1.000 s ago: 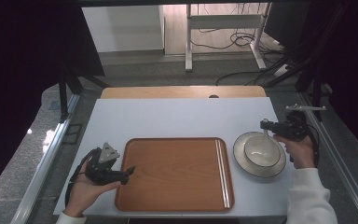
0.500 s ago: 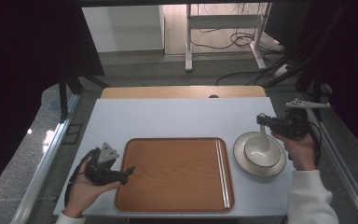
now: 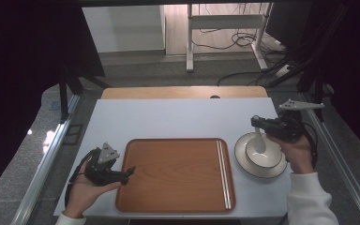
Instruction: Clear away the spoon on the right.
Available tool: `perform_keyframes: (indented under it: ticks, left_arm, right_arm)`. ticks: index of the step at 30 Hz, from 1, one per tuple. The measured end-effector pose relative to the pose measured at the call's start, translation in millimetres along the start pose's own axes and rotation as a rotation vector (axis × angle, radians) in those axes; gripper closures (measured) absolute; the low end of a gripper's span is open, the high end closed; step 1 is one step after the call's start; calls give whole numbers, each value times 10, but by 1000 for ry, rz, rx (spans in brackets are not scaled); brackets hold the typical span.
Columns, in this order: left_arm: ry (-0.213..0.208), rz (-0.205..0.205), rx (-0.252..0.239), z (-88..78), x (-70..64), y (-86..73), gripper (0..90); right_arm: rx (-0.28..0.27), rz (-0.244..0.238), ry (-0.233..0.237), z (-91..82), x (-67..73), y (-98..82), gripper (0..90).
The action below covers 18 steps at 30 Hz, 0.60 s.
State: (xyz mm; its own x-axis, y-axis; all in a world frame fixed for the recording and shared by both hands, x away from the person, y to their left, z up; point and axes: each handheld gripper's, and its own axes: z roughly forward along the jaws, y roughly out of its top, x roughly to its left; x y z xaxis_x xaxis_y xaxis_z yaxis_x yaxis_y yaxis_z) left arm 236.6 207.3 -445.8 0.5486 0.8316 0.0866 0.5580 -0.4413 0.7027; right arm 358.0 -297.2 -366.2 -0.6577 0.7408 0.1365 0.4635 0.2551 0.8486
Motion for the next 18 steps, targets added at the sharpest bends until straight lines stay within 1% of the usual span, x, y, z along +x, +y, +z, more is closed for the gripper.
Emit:
perform_keyframes:
  ticks: [3, 7, 9, 12, 13, 14, 15, 18]
  left_arm:
    - [0, -2, -1, 8, -10, 1, 155]
    - [-3, 5, 0, 9, -14, 7, 155]
    - [-3, 4, 1, 10, -12, 5, 155]
    - [-1, -2, 0, 13, -13, 1, 155]
    - [-1, 2, 2, 12, -12, 2, 155]
    - [-1, 2, 2, 12, -12, 2, 155]
    - [-2, 4, 2, 12, -15, 3, 155]
    - [-2, 5, 2, 11, -17, 4, 155]
  right_arm:
    - [12, -12, 12, 30, 48, 4, 855]
    - [26, -35, 26, 77, 125, 16, 855]
    - [33, -41, 41, 95, 169, 25, 855]
    - [32, -55, 58, 111, 239, 44, 855]
    - [34, -63, 63, 113, 262, 52, 855]
    - [34, -63, 63, 113, 262, 52, 855]
    - [35, -74, 75, 129, 310, 61, 855]
    - [50, -92, 87, 166, 378, 65, 855]
